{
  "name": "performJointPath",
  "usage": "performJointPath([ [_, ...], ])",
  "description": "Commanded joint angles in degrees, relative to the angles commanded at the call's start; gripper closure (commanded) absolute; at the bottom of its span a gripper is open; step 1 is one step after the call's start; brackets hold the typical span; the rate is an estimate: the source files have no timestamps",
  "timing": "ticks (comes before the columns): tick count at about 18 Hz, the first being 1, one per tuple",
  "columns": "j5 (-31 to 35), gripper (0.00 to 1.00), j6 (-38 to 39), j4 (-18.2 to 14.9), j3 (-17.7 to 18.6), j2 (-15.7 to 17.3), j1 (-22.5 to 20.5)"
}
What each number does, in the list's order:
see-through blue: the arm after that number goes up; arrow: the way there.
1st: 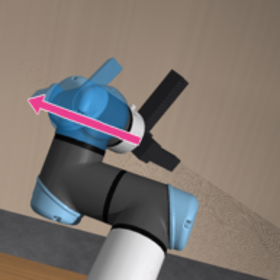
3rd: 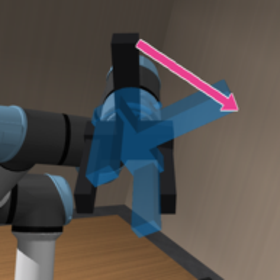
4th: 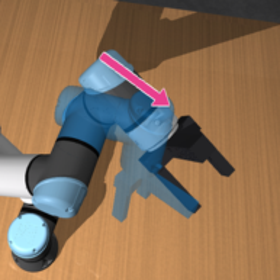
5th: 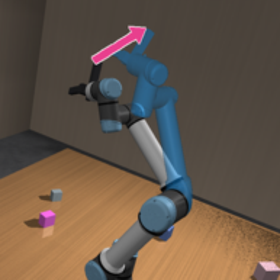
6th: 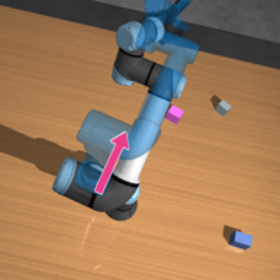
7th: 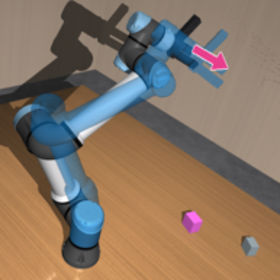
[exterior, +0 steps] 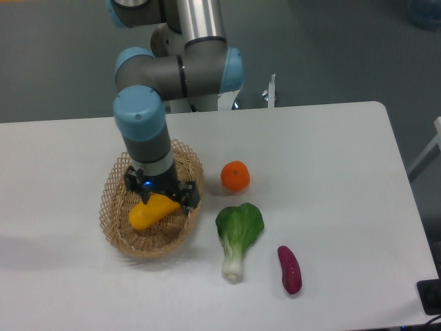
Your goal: Place the mango in the basket
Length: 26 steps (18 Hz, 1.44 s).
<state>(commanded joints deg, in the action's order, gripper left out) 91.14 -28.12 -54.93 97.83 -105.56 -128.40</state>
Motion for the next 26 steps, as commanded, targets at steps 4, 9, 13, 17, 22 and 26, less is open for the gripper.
performJointPath([
  [4, -0.09, 0.0, -5.43, -0.96, -0.8, 1.14, -4.22],
  [9, 0.0, 0.0, -17.29, -1.67, -0.45, 3.25, -7.47],
  [13, -0.09, 0.0, -25.91, -4.74, -0.89, 5.62, -10.28],
  [17, -0.26, 0.0, -31.01, -6.06, -0.62, 8.52, -13.36],
  [22, -0.44, 0.0, -33.93, -6.5, -0.53, 10.02, -15.56],
  [26, -0.7, 0.0, -34.01, -6.5, -0.71, 10.19, -16.62],
])
